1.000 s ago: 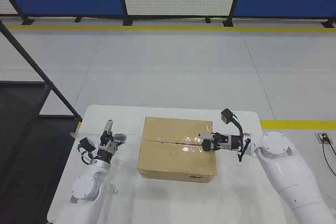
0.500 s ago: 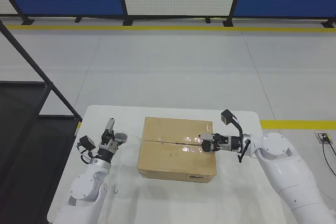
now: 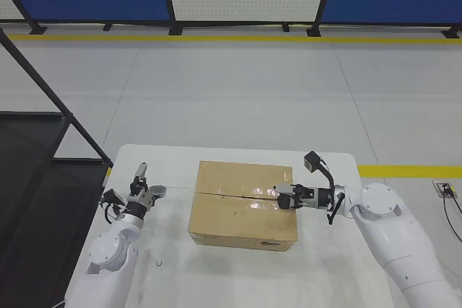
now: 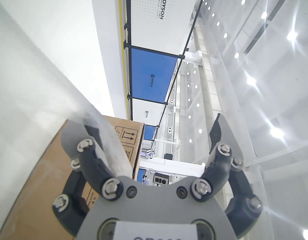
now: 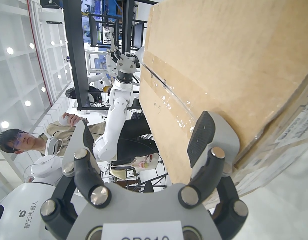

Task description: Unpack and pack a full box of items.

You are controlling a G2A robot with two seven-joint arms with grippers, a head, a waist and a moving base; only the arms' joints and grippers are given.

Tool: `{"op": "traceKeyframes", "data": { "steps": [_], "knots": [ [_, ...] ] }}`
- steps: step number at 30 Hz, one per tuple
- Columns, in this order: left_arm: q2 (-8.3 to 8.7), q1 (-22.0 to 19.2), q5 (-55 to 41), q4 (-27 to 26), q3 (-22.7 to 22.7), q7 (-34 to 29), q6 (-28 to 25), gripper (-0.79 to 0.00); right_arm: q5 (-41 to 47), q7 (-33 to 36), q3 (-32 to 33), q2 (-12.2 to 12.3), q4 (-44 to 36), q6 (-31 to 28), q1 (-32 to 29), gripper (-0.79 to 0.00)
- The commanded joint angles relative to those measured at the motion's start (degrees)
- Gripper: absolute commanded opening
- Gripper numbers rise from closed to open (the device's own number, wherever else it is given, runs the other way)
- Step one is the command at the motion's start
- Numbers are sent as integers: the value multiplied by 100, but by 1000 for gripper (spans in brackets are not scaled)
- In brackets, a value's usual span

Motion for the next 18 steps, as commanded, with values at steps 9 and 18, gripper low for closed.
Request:
{"op": "traceKeyframes", "data": {
  "steps": [9, 18],
  "knots": [
    [25, -50, 13, -145, -112, -275, -171, 0, 23, -65, -12, 7, 4, 10, -7, 0],
    [55, 291, 138, -1101, -251, -245, -246, 0, 42, -198, -50, -7, 89, 64, 54, 0]
  ]
}}
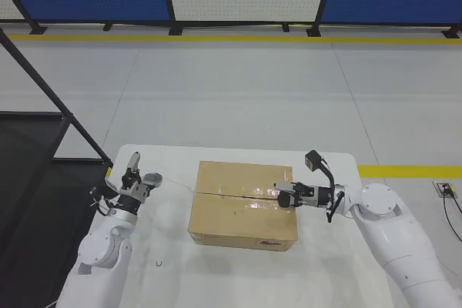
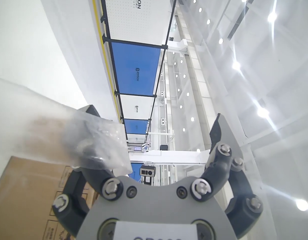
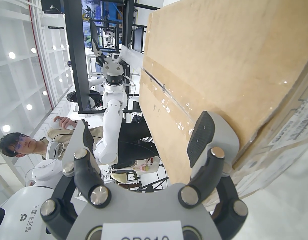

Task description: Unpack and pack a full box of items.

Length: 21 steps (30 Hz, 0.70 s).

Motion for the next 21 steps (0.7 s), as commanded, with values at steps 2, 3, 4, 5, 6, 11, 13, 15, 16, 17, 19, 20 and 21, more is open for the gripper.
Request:
{"op": "traceKeyframes", "data": {
  "steps": [2, 3, 4, 5, 6, 11, 13, 15, 16, 17, 19, 20, 21],
  "knots": [
    [9, 139, 91, -406, -23, 13, -15, 0, -9, -75, -24, -11, 67, 38, 42, 0],
    [9, 166, 115, -482, -20, 20, -20, 0, -5, -94, -29, -14, 78, 50, 50, 0],
    [10, 201, 139, -593, -17, 30, -22, 0, -6, -119, -37, -18, 89, 56, 60, 0],
    [11, 247, 212, -738, -10, 57, -23, 0, -8, -141, -44, -22, 108, 68, 74, 0],
    [11, 269, 236, -811, -2, 63, -20, 0, -8, -148, -46, -23, 114, 73, 81, 0],
    [13, 382, 414, -1277, 52, 96, 31, 0, 18, -140, -38, -21, 154, 57, 102, 0],
    [13, 398, 506, -1391, 81, 122, 54, 0, 14, -153, -34, -19, 169, 51, 104, 0],
    [10, 403, 594, -1514, 128, 162, 93, 0, 21, -169, -35, -21, 194, 58, 109, 0],
    [8, 401, 643, -1572, 162, 176, 131, 0, 19, -183, -40, -22, 213, 73, 114, 0],
    [6, 394, 701, -1628, 197, 185, 165, 0, -2, -236, -43, -24, 235, 100, 125, 0],
    [-1, 380, 852, -1745, 303, 232, 252, 0, 4, -258, -51, -29, 251, 117, 139, 0],
    [-4, 374, 893, -1777, 337, 239, 287, 0, 5, -252, -49, -28, 258, 116, 143, 0],
    [-6, 362, 982, -1827, 390, 249, 332, 0, 12, -246, -42, -26, 270, 114, 146, 0]
  ]
}}
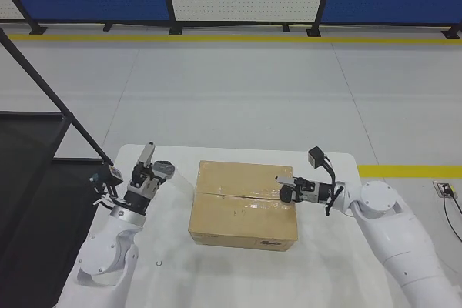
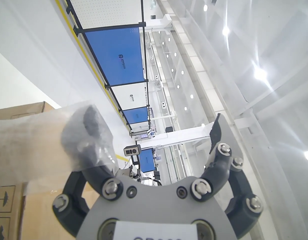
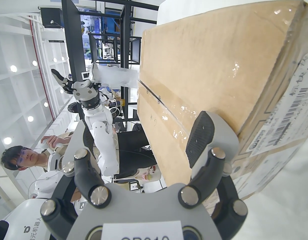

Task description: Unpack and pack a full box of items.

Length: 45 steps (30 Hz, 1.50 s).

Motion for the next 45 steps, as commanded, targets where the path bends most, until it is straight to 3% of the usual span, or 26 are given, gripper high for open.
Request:
{"op": "traceKeyframes", "data": {
  "steps": [1, 16, 26, 45],
  "knots": [
    [-5, -19, 192, -95, 115, 15, 89, 0, 15, 20, 17, 6, 14, -14, 4, 0],
    [-104, -477, 1050, -403, 1031, 142, 964, 0, 112, 87, 92, 37, -28, -74, -70, 0],
    [-170, -828, 1600, -175, 1572, -27, 1561, 0, 105, 19, 126, 59, -124, -67, -162, 0],
    [-295, -1009, 2720, -174, 2364, -39, 1890, 0, 111, -21, 141, 84, -241, -8, -291, 0]
  ]
}}
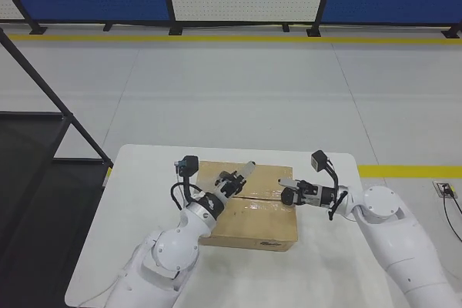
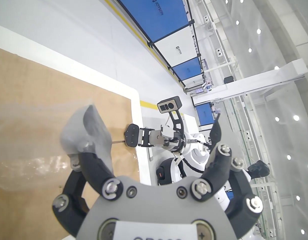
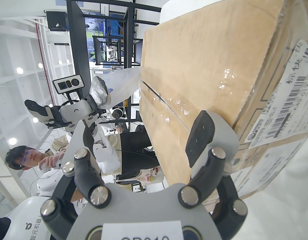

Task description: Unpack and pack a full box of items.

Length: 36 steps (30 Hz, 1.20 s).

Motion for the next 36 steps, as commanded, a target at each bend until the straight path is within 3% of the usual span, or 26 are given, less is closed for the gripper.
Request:
{"op": "traceKeyframes", "data": {
  "steps": [1, 16, 28, 36],
  "knots": [
    [-15, -23, 51, 21, 50, -18, 27, 0, 15, 5, -2, -1, 16, -10, -3, 0],
    [-143, -289, 169, 283, 230, -138, 288, 0, 61, 71, -18, -2, 121, -79, 5, 0],
    [-189, -137, -352, 132, -185, 61, 130, 0, 89, 87, -29, -4, 160, -118, 15, 0],
    [-139, 115, -241, -291, -545, -29, 35, 0, 95, 83, -47, -10, 159, -117, 41, 0]
  ]
}}
